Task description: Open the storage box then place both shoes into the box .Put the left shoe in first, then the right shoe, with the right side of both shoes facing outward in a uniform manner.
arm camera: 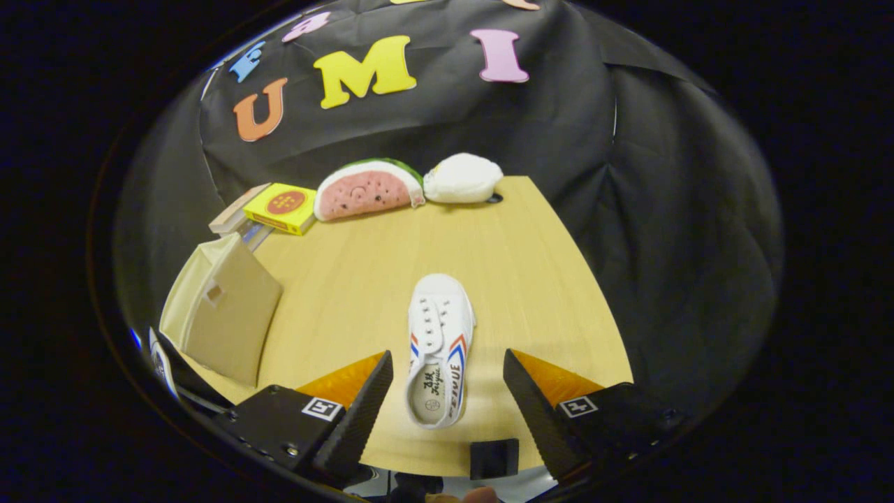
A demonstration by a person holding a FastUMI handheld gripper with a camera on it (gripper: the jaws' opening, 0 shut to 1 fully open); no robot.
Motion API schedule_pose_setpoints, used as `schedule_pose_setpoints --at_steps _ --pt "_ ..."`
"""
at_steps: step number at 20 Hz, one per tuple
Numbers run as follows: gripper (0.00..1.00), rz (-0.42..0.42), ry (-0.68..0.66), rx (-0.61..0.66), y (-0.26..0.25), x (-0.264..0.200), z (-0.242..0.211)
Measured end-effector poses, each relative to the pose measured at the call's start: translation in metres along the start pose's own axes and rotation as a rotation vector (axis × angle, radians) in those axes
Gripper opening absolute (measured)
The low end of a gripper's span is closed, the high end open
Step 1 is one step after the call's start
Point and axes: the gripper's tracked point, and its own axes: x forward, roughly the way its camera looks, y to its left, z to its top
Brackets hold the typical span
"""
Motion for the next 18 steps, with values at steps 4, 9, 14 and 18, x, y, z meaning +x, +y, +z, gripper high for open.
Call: schedule_pose_setpoints --at_steps 4,9,14,18 --pt "0.96 0.001 0.092 -0.025 -0.014 0.039 -0.017" --pt "0.92 0.046 0.184 0.031 -0.013 0.073 -0.023" --pt "0.7 0.118 0.263 0.121 -0.003 0.088 -0.024" --pt "0.36 0.11 0.294 0.173 -0.004 0.089 -0.021"
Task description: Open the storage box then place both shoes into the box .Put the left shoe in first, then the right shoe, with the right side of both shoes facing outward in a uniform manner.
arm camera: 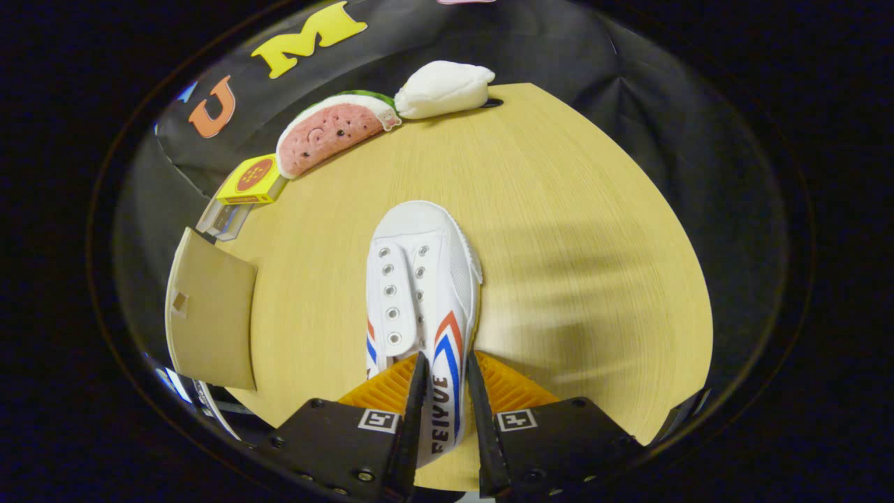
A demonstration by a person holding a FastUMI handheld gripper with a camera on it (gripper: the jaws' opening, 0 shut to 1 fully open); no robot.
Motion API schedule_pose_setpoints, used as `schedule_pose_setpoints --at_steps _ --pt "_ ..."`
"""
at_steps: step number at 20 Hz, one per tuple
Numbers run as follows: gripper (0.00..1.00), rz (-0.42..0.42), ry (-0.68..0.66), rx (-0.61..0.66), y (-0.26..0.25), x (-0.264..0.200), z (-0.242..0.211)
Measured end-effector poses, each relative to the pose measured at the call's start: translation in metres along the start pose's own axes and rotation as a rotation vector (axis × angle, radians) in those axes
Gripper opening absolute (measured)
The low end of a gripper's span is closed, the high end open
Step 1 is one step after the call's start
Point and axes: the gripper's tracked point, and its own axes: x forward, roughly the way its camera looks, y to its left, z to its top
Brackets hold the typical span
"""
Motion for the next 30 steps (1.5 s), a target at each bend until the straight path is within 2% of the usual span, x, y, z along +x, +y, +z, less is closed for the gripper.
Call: schedule_pose_setpoints --at_steps 2,3,4,5,11,16,22,30 --pt "0.21 0.017 0.013 0.052 -0.002 -0.001 -0.001" --pt "0.08 0.029 0.025 0.064 -0.002 -0.002 -0.003" --pt "0.08 0.042 0.023 0.095 0.0 0.001 -0.002" --pt "0.0 0.05 0.022 0.108 0.001 -0.007 -0.003" --pt "0.0 0.05 -0.01 0.127 0.014 -0.026 -0.006" --pt "0.0 0.075 -0.068 0.125 0.055 -0.064 0.0" --pt "0.0 0.106 -0.149 0.09 0.14 -0.118 0.011" --pt "0.0 0.146 -0.263 -0.012 0.295 -0.173 0.008"
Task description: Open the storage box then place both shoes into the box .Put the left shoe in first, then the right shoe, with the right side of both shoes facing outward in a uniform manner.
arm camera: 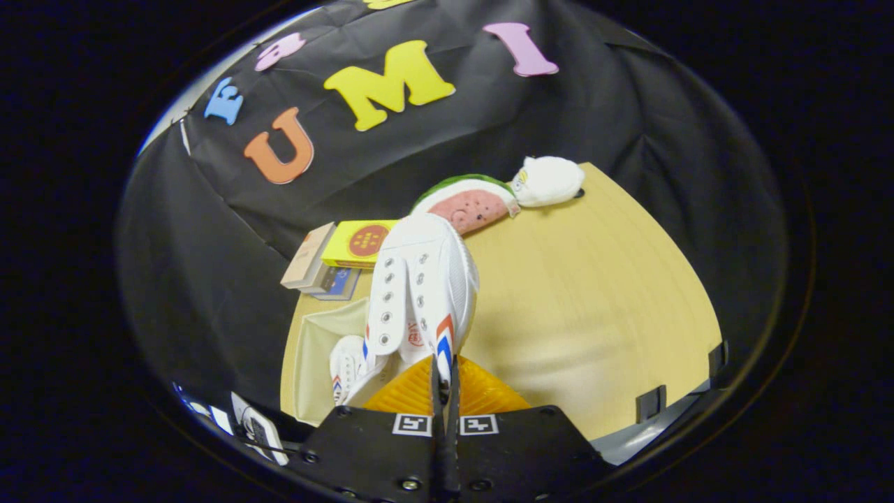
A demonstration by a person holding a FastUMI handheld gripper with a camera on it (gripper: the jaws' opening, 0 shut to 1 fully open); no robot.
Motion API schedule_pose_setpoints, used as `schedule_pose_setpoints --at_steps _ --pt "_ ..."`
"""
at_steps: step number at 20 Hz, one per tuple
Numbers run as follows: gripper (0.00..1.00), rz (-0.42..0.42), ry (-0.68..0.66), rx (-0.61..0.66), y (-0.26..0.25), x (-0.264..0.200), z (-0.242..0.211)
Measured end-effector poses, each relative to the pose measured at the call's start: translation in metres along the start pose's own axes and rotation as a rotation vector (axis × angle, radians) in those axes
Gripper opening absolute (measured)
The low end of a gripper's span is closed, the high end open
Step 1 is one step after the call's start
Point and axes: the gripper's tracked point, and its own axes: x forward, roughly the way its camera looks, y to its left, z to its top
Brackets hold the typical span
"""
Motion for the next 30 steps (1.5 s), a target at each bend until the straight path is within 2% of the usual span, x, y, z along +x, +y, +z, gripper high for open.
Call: schedule_pose_setpoints --at_steps 3,9,13,22,30 --pt "0.0 0.049 0.01 0.018 0.055 0.008 -0.012" --pt "0.0 0.031 0.039 -0.012 0.104 0.049 -0.05" --pt "0.0 0.002 0.075 -0.039 0.111 0.071 -0.076" --pt "0.0 -0.073 0.105 -0.12 0.103 0.108 -0.104" --pt "0.01 -0.073 0.115 -0.115 0.093 0.124 -0.119"
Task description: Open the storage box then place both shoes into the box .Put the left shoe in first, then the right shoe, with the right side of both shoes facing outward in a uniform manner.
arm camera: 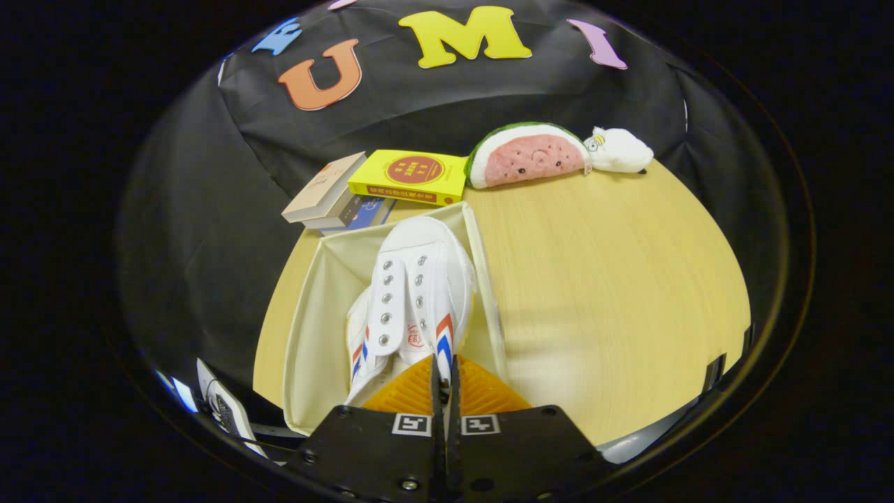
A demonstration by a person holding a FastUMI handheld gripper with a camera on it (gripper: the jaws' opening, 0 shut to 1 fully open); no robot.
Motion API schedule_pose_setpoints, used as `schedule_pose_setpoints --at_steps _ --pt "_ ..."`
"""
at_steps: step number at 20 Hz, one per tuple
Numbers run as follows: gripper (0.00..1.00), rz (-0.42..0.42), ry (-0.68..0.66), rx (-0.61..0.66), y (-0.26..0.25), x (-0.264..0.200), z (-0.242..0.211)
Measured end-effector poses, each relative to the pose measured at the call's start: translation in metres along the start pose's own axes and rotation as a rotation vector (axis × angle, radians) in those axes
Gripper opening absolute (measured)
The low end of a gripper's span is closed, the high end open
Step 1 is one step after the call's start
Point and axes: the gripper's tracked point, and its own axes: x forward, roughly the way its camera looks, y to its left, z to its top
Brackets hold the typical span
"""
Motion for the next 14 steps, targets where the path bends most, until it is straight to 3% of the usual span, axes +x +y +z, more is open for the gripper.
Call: schedule_pose_setpoints --at_steps 3,4,9,14 --pt "0.23 0.035 -0.052 -0.008 0.009 -0.007 0.01" --pt "0.25 0.036 -0.073 -0.026 0.009 -0.01 0.015" --pt "0.78 0.024 -0.185 -0.054 0.003 -0.043 0.038" --pt "0.93 -0.079 -0.349 -0.099 -0.028 -0.09 0.068"
